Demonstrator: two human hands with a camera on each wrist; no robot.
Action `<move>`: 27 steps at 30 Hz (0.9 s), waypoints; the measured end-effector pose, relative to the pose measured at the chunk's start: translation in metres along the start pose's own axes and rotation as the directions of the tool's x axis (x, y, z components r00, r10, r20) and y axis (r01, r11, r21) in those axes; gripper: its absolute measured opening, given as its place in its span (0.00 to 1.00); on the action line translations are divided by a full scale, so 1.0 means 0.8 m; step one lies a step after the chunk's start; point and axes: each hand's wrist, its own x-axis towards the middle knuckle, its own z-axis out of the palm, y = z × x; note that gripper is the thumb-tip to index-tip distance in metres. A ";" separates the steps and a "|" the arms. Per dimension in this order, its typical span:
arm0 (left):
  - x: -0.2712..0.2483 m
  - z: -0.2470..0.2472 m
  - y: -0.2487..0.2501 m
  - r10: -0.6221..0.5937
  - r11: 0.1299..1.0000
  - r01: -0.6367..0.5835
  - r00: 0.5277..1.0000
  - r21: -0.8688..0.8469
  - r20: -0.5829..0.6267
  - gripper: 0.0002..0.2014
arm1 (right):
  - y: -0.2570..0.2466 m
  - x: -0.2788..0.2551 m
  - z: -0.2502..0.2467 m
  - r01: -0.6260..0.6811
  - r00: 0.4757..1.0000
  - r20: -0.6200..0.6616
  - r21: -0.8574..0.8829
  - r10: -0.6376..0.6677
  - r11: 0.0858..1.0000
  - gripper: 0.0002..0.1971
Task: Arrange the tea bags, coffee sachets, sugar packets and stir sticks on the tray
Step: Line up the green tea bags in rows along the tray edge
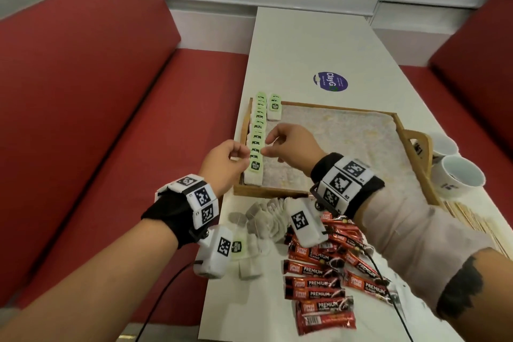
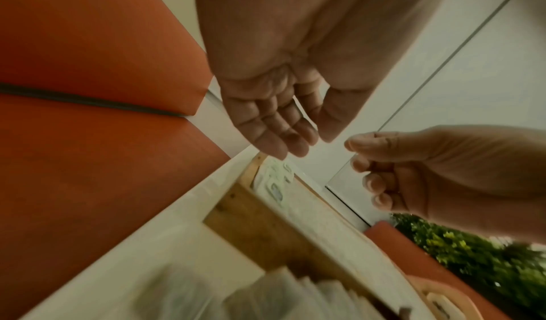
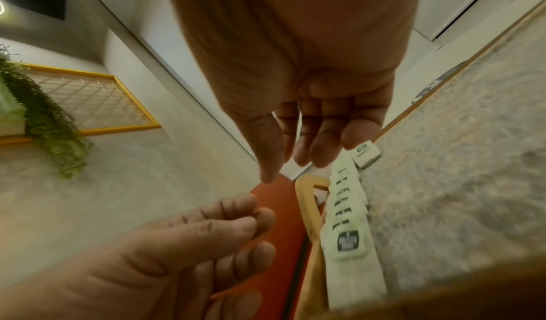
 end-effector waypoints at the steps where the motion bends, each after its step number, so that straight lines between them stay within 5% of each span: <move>1: -0.009 0.000 -0.006 -0.002 1.000 0.002 1.000 0.023 0.015 0.09 | 0.001 -0.010 0.005 0.006 1.000 0.016 -0.006 -0.006 1.000 0.09; 6: -0.050 -0.005 -0.023 0.001 0.964 -0.043 0.987 0.264 0.159 0.12 | 0.004 -0.059 0.023 0.043 0.992 0.123 -0.043 -0.038 0.998 0.05; 11: -0.074 -0.012 -0.027 -0.110 0.827 -0.074 0.951 0.558 0.288 0.12 | 0.008 -0.099 0.037 0.096 0.959 0.281 -0.164 -0.047 0.982 0.06; 17: -0.092 -0.011 -0.040 -0.186 0.731 -0.066 0.938 0.679 0.291 0.12 | 0.008 -0.147 0.064 0.255 0.850 0.527 -0.387 -0.015 0.886 0.26; 23: -0.104 -0.003 -0.044 -0.260 0.684 -0.041 0.919 0.728 0.296 0.16 | 0.022 -0.166 0.093 0.399 0.836 0.549 -0.582 -0.020 0.708 0.39; 27: -0.109 0.000 -0.040 -0.260 0.689 -0.055 0.912 0.723 0.317 0.19 | 0.026 -0.168 0.097 0.376 0.870 0.490 -0.582 -0.058 0.721 0.36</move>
